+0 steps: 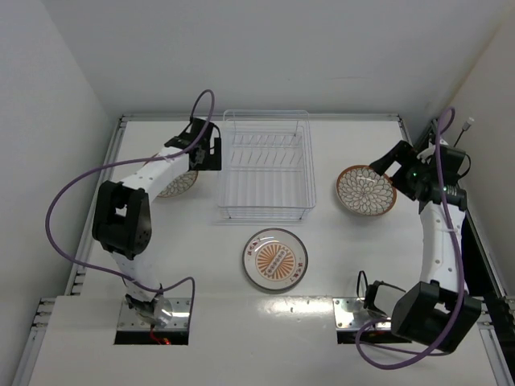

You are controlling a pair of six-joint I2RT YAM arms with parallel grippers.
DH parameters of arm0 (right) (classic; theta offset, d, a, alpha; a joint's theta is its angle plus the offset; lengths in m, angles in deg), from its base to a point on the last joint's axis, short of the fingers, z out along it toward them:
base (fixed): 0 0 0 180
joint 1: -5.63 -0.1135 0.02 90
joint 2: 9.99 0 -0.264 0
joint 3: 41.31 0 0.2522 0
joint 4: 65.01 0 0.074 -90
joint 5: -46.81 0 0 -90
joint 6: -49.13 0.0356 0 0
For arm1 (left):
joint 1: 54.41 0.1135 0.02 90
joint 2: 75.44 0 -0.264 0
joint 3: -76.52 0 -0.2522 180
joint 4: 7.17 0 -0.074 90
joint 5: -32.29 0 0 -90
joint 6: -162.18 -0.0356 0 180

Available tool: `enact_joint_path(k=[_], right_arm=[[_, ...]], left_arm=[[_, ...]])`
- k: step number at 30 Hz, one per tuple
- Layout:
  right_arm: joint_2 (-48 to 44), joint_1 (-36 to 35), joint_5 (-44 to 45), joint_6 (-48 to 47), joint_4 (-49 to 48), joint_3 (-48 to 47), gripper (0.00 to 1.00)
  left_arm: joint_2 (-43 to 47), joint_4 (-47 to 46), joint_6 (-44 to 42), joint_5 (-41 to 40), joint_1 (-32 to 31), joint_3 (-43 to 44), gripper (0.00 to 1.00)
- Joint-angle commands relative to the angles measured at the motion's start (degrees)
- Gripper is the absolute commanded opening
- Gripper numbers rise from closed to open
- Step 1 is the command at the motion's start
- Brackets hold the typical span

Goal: Load the plates into the dish rack

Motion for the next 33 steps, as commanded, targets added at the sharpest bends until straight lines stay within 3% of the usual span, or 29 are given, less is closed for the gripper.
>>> enact_joint_path(k=[1, 7, 13, 30, 33], right_arm=[[1.1, -0.2, 1.0, 1.0, -2.0, -0.7, 1.00], [1.1, 0.5, 0.5, 2.5, -5.0, 2.7, 1.00], [3.5, 2.5, 6.0, 2.0, -2.8, 1.7, 1.00], [18.1, 14.6, -4.5, 4.4, -7.0, 12.8, 1.00], [21.0, 15.3, -7.3, 6.4, -10.0, 14.1, 0.88]], left_arm=[[3.7, -2.1, 0.6, -1.1, 0.0, -0.2, 0.91], [5.4, -3.6, 1.9, 1.6, 0.0, -1.6, 0.91], [8.2, -4.7, 2.4, 2.1, 0.0, -2.1, 0.91], [11.4, -5.4, 2.4, 0.5, 0.0, -3.5, 0.91], [11.4, -5.4, 2.4, 0.5, 0.0, -3.5, 0.91]])
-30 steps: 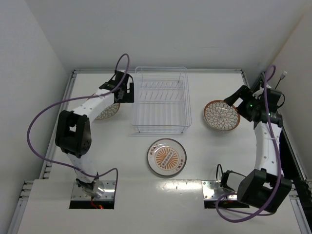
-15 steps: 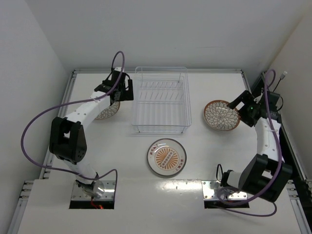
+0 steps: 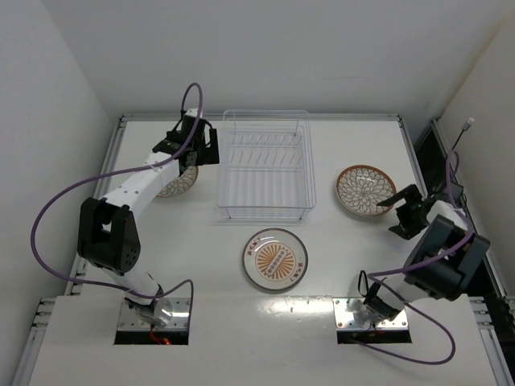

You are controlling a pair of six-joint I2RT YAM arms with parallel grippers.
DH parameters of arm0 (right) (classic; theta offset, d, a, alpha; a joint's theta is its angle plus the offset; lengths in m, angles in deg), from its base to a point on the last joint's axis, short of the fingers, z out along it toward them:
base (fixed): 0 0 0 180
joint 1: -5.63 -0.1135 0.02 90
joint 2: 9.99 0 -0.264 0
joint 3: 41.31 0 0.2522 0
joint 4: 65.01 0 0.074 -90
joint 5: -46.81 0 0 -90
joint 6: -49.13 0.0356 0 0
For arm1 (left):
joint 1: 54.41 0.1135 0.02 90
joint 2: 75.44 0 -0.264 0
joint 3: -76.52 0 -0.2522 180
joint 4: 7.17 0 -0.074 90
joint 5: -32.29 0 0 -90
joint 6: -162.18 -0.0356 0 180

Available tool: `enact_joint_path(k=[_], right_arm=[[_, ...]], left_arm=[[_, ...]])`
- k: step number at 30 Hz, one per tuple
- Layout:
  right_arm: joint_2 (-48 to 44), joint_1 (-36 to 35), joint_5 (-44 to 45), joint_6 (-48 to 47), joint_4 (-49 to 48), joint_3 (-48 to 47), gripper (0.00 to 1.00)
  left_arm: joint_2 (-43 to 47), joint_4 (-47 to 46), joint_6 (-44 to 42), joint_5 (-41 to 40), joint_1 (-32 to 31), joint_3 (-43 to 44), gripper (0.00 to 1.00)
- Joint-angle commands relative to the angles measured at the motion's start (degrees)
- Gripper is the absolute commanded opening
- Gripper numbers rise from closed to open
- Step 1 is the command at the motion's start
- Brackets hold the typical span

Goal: Load the plates into the dish rack

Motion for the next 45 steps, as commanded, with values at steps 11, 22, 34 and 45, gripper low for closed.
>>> enact_joint_path(k=[11, 22, 34, 45], right_arm=[[16.6, -2.5, -7.7, 10.4, -10.6, -5.9, 0.52], [16.9, -4.9, -3.6, 9.9, -5.5, -12.8, 0.00], [-6.3, -26.3, 26.7, 7.5, 10.8, -36.2, 0.00], [20.1, -51.2, 58.2, 2.0, 32.1, -80.7, 0.00]], left_arm=[[1.8, -1.9, -0.1, -1.6, 0.0, -0.1, 0.91], [1.2, -1.9, -0.1, -1.6, 0.0, -0.1, 0.91], [1.2, -1.9, -0.1, -2.6, 0.0, -0.1, 0.91], [1.2, -1.4, -0.1, -3.2, 0.0, -0.1, 0.91]])
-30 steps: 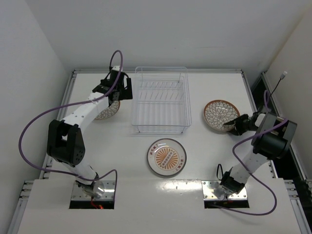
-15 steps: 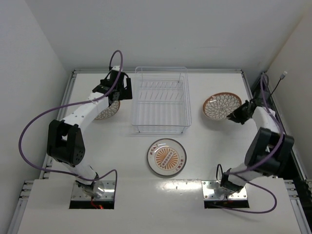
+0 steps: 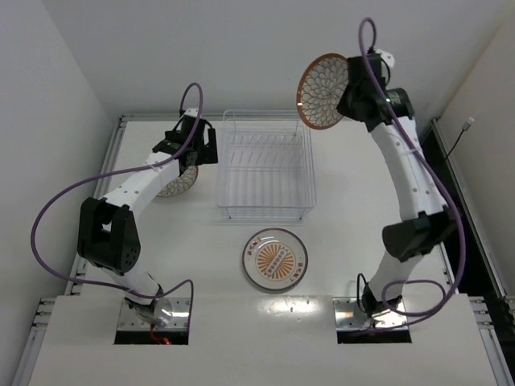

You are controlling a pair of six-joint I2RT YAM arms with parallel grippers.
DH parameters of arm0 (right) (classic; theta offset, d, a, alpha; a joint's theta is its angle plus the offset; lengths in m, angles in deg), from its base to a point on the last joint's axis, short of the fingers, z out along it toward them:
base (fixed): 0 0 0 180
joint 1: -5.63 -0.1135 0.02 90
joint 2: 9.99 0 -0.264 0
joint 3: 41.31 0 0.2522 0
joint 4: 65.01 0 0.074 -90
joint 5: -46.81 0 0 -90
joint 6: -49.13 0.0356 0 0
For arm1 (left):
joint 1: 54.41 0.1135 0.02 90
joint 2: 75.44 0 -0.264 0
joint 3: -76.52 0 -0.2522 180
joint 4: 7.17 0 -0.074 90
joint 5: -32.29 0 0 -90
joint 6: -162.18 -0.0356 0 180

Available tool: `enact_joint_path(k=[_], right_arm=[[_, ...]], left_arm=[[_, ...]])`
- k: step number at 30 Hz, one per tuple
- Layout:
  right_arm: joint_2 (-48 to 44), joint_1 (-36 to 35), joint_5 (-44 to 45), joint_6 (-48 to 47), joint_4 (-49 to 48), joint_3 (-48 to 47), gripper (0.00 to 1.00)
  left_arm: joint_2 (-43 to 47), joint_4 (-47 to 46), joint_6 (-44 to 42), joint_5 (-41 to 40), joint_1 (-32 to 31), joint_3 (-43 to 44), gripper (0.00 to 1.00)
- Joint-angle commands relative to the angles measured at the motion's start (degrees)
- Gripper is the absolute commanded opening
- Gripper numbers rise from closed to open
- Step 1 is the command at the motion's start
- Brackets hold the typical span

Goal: Load the plates into the dish rack

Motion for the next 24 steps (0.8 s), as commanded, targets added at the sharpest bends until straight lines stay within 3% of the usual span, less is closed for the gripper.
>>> enact_joint_path(k=[1, 3, 8, 24], right_arm=[[9.4, -3.0, 13.2, -2.0, 5.7, -12.3, 0.00], [13.1, -4.9, 17.0, -2.0, 8.6, -18.1, 0.00], [12.5, -7.5, 22.6, -3.7, 5.2, -13.5, 0.00], [22.9, -12.9, 30.6, -4.9, 4.4, -14.0, 0.00]], left_arm=[[1.2, -1.4, -0.1, -0.9, 0.0, -0.1, 0.91], [1.2, -1.4, -0.1, -1.6, 0.0, -0.1, 0.91], [0.7, -1.4, -0.1, -1.6, 0.0, -0.1, 0.91], [-0.4, -0.9, -0.1, -2.1, 0.0, -0.1, 0.91]])
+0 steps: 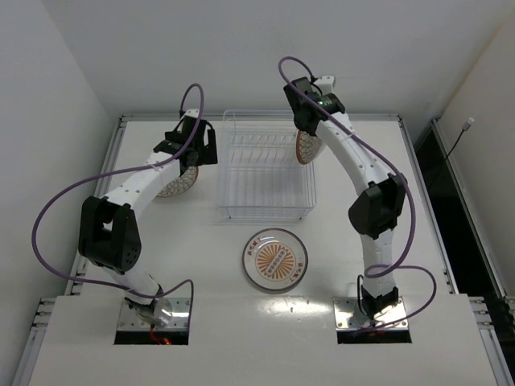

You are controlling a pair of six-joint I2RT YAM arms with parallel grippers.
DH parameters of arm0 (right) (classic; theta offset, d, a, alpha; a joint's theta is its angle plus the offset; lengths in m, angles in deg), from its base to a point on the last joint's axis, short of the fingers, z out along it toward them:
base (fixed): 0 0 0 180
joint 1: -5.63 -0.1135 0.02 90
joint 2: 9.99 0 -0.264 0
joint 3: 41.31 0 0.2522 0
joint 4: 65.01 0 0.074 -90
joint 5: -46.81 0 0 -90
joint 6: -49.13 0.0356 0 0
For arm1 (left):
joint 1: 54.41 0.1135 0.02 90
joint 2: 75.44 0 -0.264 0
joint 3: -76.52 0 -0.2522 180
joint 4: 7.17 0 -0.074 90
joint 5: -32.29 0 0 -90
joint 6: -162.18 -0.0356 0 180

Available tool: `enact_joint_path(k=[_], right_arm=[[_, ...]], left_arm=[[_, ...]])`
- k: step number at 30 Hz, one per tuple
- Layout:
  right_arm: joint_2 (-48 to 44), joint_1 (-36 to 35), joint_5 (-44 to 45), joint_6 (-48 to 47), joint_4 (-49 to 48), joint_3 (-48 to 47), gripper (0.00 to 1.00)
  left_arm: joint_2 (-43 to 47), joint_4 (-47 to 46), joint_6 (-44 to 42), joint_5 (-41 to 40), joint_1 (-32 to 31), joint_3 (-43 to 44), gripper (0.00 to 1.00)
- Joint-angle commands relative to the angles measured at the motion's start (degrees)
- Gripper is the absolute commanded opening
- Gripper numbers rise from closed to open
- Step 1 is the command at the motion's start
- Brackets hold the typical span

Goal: Load the plates into the dish rack

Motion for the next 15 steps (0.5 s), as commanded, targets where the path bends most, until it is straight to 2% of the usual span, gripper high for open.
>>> enact_joint_path(k=[1, 10, 15], right_arm=[[0.2, -0.7, 6.3, -0.9, -6.6, -2.9, 0.00], [2.7, -1.8, 11.2, -8.5, -12.6, -4.0, 0.00], [3.3, -5.0, 12.5, -14.8, -18.0, -4.0, 0.00]], left_arm=[[0.2, -0.9, -0.1, -1.1, 0.0, -0.1, 0.91], [0.2, -0.9, -0.1, -1.1, 0.0, -0.1, 0.91], [0.2, -0.9, -0.6, -1.1, 0.0, -0.1, 0.91]])
